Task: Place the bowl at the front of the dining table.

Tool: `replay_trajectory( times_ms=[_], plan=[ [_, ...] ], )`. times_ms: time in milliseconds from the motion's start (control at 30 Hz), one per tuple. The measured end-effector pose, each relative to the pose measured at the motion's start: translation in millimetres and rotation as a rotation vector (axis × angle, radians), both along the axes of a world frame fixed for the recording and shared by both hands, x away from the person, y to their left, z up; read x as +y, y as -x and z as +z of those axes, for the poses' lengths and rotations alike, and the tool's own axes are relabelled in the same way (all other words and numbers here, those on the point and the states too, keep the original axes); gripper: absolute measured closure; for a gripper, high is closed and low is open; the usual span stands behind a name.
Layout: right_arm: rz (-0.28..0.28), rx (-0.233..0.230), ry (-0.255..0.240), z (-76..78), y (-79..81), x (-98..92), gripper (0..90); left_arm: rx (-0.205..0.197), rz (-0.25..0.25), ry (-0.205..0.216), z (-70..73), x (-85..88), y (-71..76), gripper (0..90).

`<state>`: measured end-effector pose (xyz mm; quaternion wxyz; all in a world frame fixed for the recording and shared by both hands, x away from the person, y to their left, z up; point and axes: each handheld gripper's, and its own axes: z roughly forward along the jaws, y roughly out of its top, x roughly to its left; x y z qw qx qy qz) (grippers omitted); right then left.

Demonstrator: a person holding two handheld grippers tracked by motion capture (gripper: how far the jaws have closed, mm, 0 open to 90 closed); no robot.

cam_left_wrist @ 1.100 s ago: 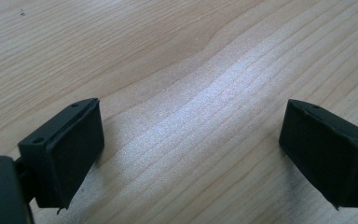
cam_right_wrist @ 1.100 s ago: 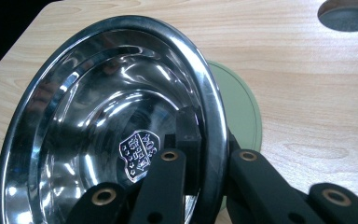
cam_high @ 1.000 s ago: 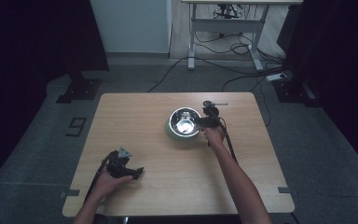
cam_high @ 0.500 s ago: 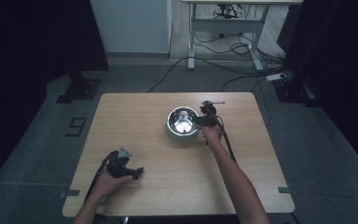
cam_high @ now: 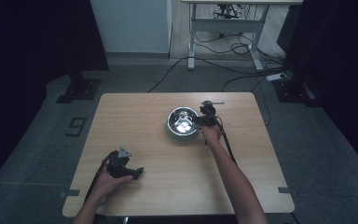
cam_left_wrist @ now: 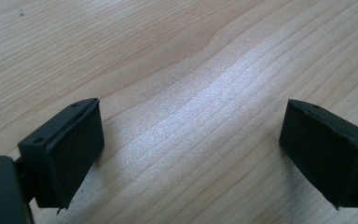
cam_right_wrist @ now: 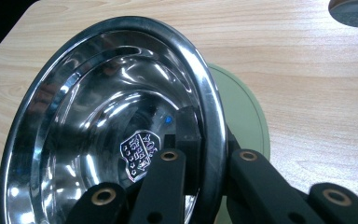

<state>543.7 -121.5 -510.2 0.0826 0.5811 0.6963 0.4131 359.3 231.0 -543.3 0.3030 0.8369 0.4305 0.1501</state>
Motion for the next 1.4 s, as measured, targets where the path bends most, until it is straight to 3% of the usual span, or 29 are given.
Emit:
replay_trajectory(
  times_ms=[700, 1400],
  plan=[
    [-0.024, 0.008, 0.001, -14.3, -8.1, 1.9, 87.1, -0.001, 0.0, 0.0, 0.0, 0.0, 0.0, 6.4],
    [-0.053, 0.017, -0.044, -23.1, -14.0, 0.7, 86.3, -0.001, 0.0, 0.0, 0.0, 0.0, 0.1, 6.4]
  ],
)
